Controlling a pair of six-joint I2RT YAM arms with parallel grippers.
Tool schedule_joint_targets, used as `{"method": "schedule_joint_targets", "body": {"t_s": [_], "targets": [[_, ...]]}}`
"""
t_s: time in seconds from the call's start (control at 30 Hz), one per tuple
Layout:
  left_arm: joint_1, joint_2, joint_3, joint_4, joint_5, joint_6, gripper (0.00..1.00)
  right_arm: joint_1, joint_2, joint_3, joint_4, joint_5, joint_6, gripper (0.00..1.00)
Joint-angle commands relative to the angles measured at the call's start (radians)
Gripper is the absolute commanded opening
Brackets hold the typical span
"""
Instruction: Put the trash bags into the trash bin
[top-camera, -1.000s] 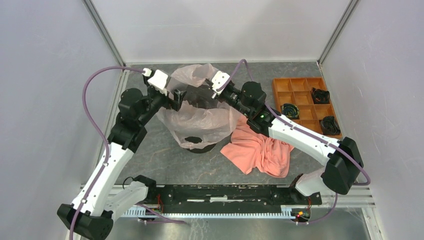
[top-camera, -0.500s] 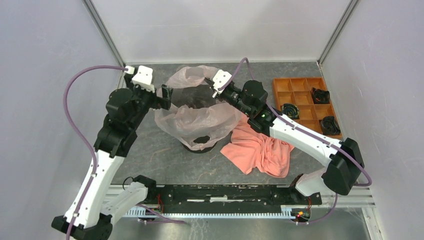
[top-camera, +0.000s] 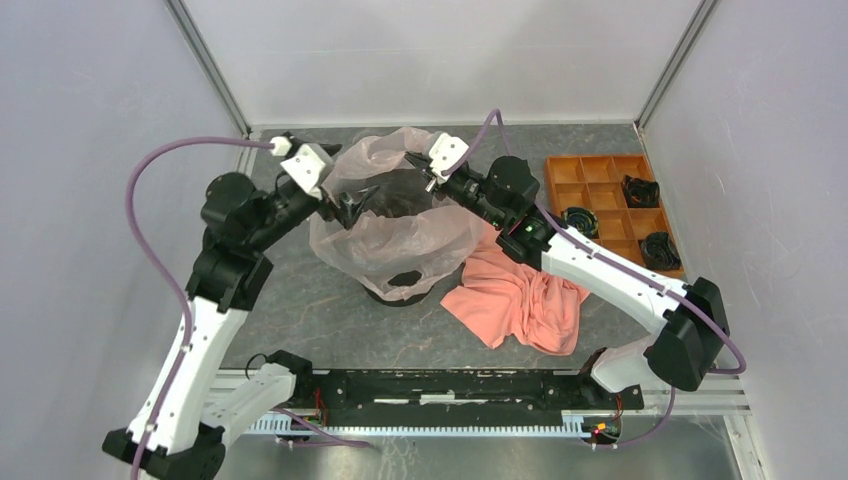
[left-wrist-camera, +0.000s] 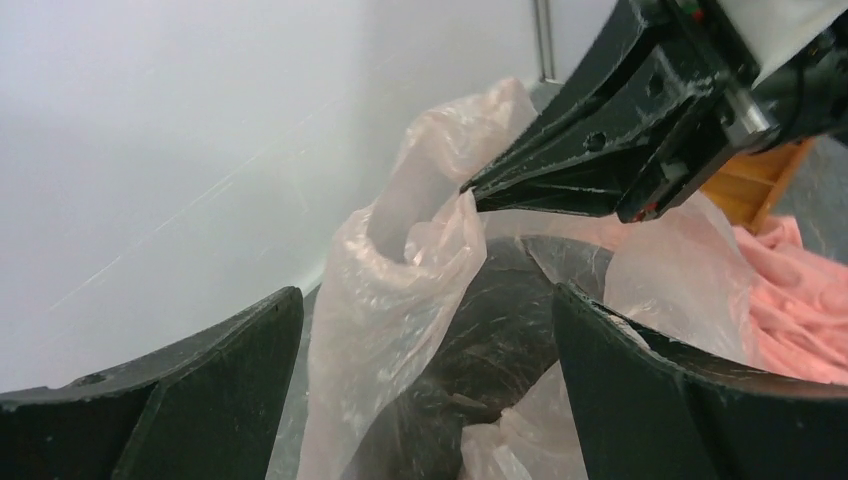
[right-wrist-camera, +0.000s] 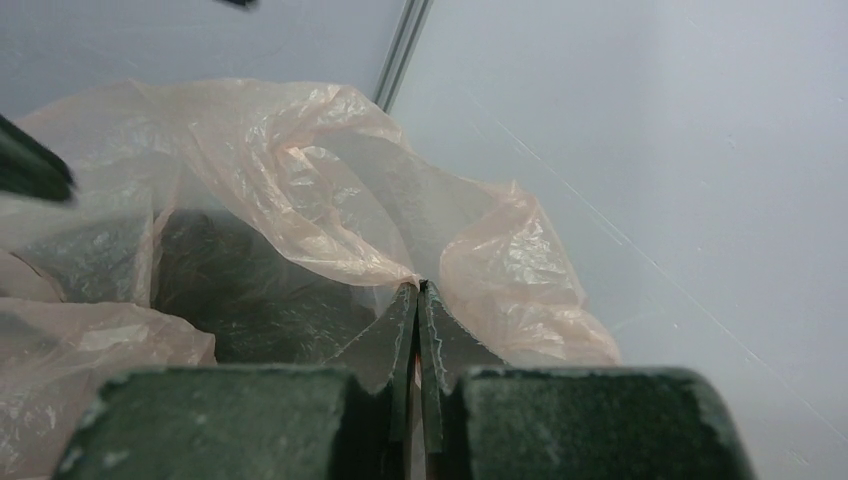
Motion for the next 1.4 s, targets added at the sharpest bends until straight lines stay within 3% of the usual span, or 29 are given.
{"method": "schedule_joint_targets", "body": {"t_s": [0.0, 0.13, 0.27, 0.4, 0.5, 0.6, 0.63, 0.93, 1.07, 1.23, 1.37], "targets": [[0.001, 0.088, 0.053, 0.027, 0.190, 0.198, 0.99, -0.004, -0.024, 0.060, 0.018, -0.027, 0.029, 0.06], [0.001, 0.141, 0.056, 0.029, 0.118, 0.241, 1.00, -0.004, -0.020, 0.074, 0.009, -0.038, 0.035, 0.06], [0.000, 0.155, 0.025, 0.148, 0.008, 0.208, 0.95, -0.004, -0.012, 0.080, 0.008, -0.053, 0.041, 0.06], [0.001, 0.164, 0.019, 0.220, -0.132, 0.104, 0.66, -0.004, -0.003, 0.081, -0.006, -0.055, 0.044, 0.07], [0.000, 0.184, 0.045, 0.185, -0.173, 0.045, 0.53, -0.003, -0.006, 0.081, -0.034, -0.052, 0.055, 0.21], [0.000, 0.205, 0.051, 0.160, -0.203, 0.014, 0.25, -0.004, -0.023, 0.081, -0.068, -0.005, 0.110, 0.26], [0.001, 0.214, 0.049, 0.160, -0.216, 0.009, 0.21, -0.004, -0.028, 0.080, -0.079, 0.016, 0.129, 0.30], [0.001, 0.297, 0.120, 0.093, -0.272, -0.062, 0.14, -0.004, -0.143, 0.115, -0.365, 0.127, 0.184, 0.81], [0.001, 0.349, 0.203, 0.015, -0.283, -0.106, 0.09, -0.004, -0.186, 0.121, -0.491, 0.192, 0.190, 0.89], [0.001, 0.359, 0.213, 0.015, -0.289, -0.153, 0.03, -0.004, -0.224, 0.057, -0.490, 0.323, 0.199, 0.90], [0.001, 0.369, 0.221, 0.016, -0.285, -0.183, 0.02, -0.004, -0.205, 0.059, -0.474, 0.253, 0.217, 0.87]]}}
